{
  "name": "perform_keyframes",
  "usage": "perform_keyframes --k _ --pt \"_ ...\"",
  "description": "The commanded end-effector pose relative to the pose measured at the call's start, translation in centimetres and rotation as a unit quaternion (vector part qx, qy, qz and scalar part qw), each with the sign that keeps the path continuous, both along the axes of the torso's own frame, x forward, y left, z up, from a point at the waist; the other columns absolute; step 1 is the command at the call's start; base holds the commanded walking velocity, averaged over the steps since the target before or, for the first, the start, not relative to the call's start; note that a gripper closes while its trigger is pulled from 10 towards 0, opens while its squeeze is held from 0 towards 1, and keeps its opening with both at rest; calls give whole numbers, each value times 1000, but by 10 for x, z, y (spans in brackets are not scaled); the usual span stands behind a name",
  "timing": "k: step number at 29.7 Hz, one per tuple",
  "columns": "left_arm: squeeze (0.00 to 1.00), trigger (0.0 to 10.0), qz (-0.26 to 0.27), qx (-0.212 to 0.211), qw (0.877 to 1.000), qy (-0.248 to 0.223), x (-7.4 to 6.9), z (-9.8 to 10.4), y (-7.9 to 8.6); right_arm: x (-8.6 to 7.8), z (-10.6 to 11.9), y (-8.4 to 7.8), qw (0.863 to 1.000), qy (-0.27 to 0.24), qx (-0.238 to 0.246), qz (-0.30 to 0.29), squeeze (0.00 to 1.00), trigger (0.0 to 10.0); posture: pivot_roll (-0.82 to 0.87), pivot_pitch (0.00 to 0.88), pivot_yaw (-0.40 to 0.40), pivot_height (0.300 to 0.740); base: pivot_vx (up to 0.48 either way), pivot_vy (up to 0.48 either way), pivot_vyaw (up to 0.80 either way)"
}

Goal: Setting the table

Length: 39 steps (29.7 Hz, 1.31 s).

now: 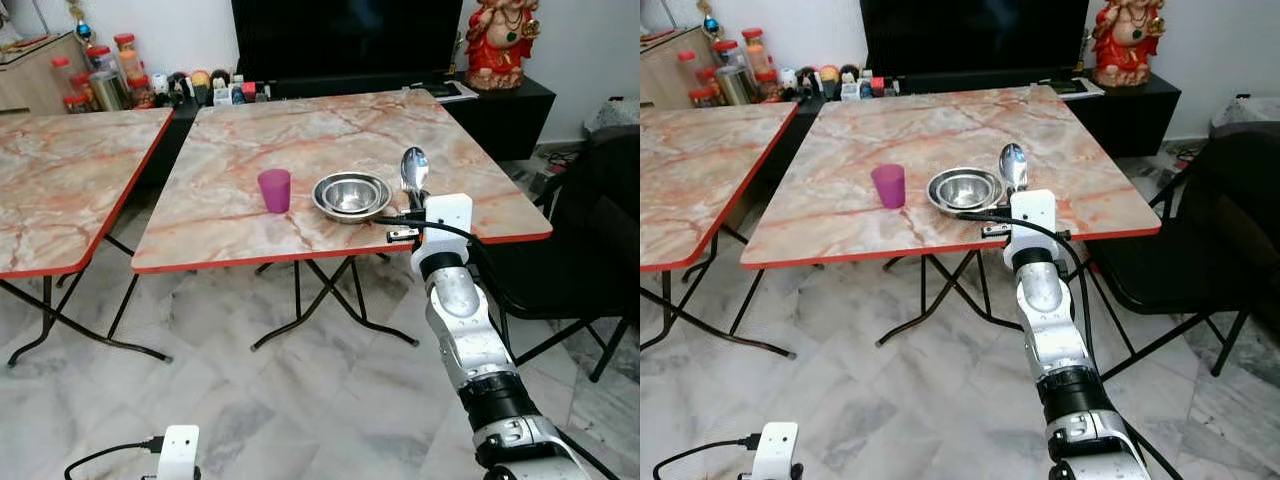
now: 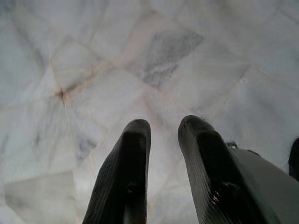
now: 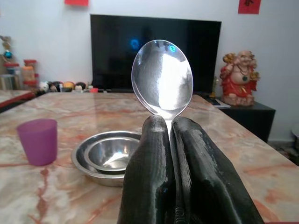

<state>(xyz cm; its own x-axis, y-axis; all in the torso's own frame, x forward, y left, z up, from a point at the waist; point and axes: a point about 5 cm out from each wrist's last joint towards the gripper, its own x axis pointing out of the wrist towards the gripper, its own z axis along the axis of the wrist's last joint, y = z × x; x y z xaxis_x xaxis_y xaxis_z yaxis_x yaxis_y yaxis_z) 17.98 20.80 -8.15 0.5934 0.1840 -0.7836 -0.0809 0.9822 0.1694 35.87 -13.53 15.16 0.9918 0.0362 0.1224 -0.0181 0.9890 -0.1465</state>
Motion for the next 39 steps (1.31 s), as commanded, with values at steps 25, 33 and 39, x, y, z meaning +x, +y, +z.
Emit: perform_keyframes --k 25,33,39 --pt "0 10000 4 3 1000 -9 4 3 3 5 2 -6 1000 13 10 -17 0 10000 -61 0 49 740 465 0 -27" --pt "0 10000 4 3 1000 -9 5 3 3 5 1 -7 1000 14 6 -17 0 10000 -61 0 48 740 480 0 0" --pt "0 10000 2 4 1000 -8 5 3 3 5 0 -6 1000 14 6 -18 0 10000 -58 0 48 740 429 0 0"
